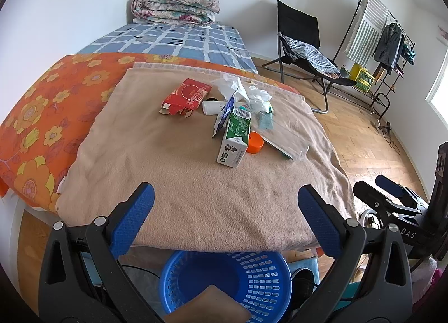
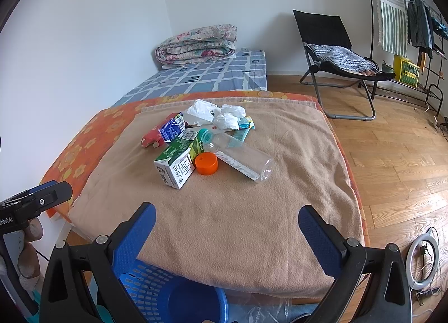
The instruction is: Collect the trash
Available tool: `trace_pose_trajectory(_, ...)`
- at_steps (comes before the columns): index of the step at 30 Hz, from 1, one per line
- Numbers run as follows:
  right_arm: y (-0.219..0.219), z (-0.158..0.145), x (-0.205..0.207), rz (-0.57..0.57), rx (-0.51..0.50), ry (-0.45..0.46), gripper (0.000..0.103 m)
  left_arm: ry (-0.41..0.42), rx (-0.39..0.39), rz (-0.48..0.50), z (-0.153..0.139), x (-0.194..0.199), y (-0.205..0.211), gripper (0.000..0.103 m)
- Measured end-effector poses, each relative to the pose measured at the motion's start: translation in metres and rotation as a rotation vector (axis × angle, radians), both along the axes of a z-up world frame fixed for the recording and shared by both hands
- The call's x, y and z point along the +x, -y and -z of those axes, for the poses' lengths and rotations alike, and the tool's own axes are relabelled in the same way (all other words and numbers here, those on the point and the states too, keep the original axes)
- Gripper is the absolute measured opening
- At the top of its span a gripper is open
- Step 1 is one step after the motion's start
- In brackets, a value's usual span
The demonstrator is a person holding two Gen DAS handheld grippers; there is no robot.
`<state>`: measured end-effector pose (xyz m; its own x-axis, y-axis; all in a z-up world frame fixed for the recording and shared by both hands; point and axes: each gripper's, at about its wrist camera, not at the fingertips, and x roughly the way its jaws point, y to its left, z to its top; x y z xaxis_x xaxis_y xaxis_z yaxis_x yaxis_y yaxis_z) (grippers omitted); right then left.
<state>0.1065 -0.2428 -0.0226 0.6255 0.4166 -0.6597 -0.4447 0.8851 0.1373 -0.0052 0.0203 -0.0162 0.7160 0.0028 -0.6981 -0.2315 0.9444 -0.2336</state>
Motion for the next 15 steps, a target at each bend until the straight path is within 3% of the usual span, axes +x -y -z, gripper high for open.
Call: trace_pose_trajectory(15, 0.0002, 0.0038, 0.0004, 0.004, 0.002, -0.012, 0.103, -0.002, -0.003, 0.001, 0.0012, 0.0002, -0.0009, 0.103)
